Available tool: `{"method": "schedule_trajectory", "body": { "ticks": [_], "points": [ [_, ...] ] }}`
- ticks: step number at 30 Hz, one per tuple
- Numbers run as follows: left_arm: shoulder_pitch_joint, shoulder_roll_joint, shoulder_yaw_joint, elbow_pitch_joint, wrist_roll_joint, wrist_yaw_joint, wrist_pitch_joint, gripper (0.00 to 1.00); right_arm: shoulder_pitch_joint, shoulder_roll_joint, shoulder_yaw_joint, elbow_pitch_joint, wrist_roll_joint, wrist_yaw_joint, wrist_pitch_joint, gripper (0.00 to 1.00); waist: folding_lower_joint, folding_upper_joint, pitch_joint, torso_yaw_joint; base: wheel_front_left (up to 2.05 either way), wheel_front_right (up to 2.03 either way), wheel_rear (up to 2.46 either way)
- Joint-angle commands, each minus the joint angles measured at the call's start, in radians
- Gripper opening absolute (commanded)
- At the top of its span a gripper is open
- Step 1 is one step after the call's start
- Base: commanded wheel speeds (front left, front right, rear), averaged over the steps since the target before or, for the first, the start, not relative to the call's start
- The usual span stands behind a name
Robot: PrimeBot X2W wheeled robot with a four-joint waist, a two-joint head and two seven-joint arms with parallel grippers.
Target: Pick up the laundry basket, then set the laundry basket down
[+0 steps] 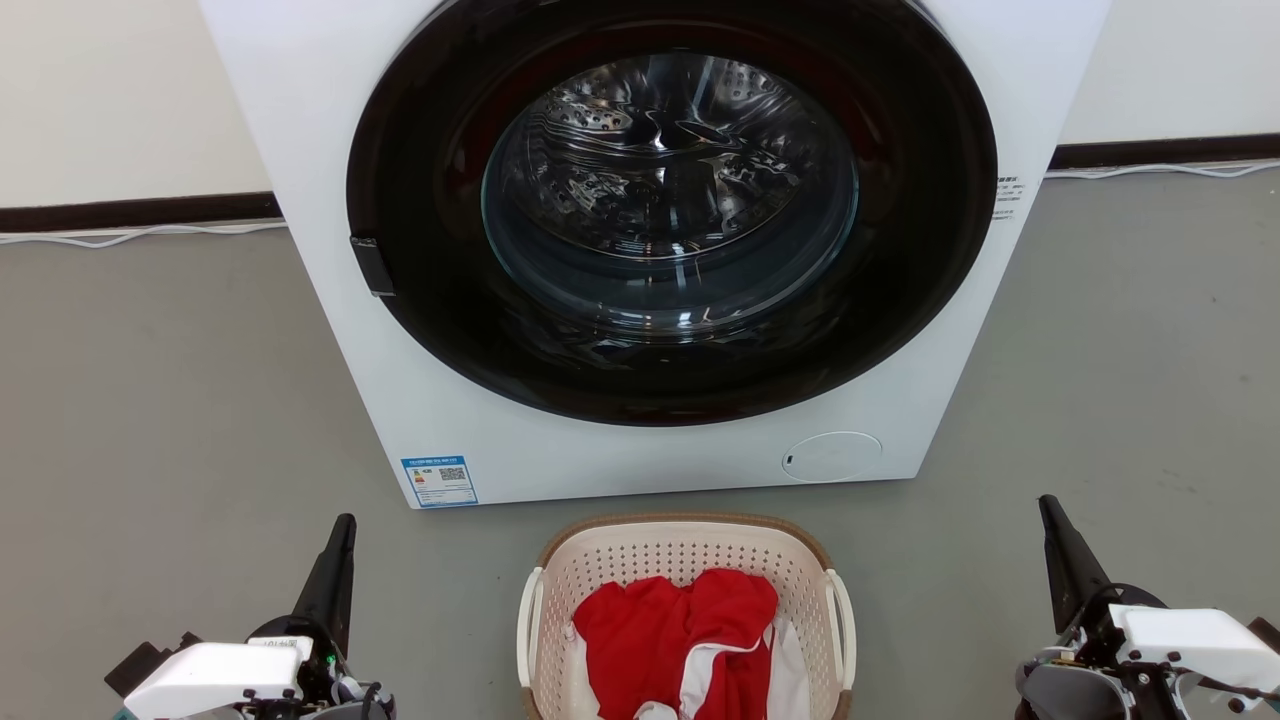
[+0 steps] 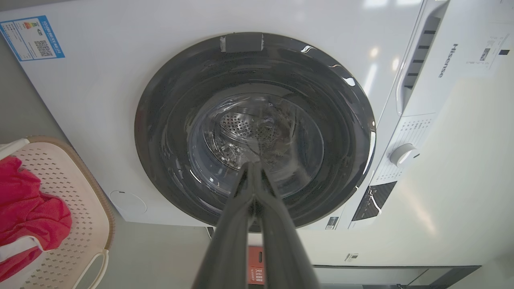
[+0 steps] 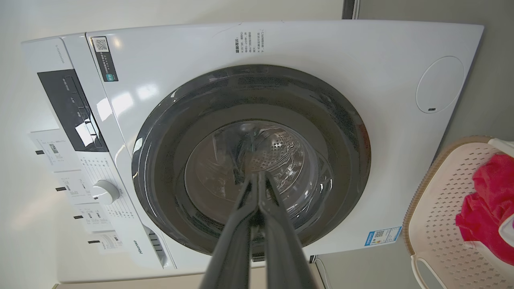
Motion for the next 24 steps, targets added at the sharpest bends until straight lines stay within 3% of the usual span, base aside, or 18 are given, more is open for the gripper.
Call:
{"method": "schedule_trajectory", "body": {
  "ticks": [1, 24],
  "points": [
    [-0.056, 0.013, 0.030, -0.029, -0.002, -0.006, 0.006, 0.00, -0.041, -0.004, 0.019, -0.031, 0.007, 0.007, 0.007, 0.00, 0.0000, -0.0001, 0.000, 0.000, 0.00, 0.00, 0.00],
    [-0.056, 0.013, 0.030, -0.029, -0.002, -0.006, 0.006, 0.00, -0.041, -0.004, 0.019, -0.031, 0.007, 0.007, 0.007, 0.00, 0.0000, -0.0001, 0.000, 0.000, 0.00, 0.00, 0.00]
  ]
}}
